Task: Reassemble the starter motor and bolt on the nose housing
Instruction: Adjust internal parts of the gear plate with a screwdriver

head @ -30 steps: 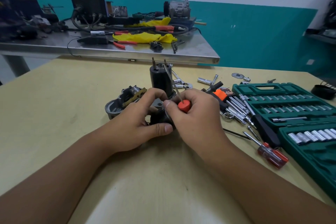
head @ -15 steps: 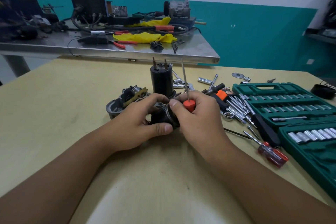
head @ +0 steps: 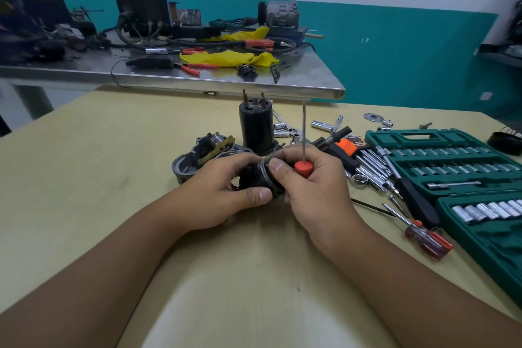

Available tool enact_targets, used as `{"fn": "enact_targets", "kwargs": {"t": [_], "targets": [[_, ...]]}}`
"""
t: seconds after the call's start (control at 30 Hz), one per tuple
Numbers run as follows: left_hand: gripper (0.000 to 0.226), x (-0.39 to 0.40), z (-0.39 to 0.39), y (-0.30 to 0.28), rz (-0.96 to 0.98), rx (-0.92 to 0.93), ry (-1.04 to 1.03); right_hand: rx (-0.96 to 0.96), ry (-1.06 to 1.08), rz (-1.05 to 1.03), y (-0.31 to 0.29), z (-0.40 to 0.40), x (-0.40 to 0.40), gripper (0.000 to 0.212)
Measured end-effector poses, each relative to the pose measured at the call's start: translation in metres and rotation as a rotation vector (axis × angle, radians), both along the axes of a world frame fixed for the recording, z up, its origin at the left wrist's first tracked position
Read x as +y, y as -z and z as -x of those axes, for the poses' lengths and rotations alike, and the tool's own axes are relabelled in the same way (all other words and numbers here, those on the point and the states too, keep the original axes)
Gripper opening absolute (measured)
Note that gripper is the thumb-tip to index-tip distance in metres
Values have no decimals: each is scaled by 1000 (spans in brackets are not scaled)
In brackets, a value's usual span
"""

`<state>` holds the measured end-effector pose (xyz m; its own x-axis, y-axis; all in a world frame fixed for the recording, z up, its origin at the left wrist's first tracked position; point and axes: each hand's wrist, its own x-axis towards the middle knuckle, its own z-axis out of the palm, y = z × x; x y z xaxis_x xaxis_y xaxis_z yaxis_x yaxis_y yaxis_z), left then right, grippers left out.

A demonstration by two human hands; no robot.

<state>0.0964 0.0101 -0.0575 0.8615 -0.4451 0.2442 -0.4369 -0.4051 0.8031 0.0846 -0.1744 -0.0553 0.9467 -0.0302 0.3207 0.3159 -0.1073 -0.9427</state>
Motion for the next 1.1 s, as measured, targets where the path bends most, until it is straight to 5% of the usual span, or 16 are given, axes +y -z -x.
{"fn": "enact_targets", "kwargs": {"t": [0.37, 0.57, 0.83, 1.1], "targets": [[50, 0, 0, 0, -6, -6, 9, -58, 144, 180, -2, 0, -2, 12], [57, 2, -4, 5, -11, -62, 55, -30, 33, 39, 2, 1, -1, 17], [39, 0, -3, 4, -106, -184, 52, -66, 219, -234, 1, 6, 3, 13], [48, -14, 15, 1, -389, -457, -95, 72, 196, -193, -9, 4, -8, 13]]}}
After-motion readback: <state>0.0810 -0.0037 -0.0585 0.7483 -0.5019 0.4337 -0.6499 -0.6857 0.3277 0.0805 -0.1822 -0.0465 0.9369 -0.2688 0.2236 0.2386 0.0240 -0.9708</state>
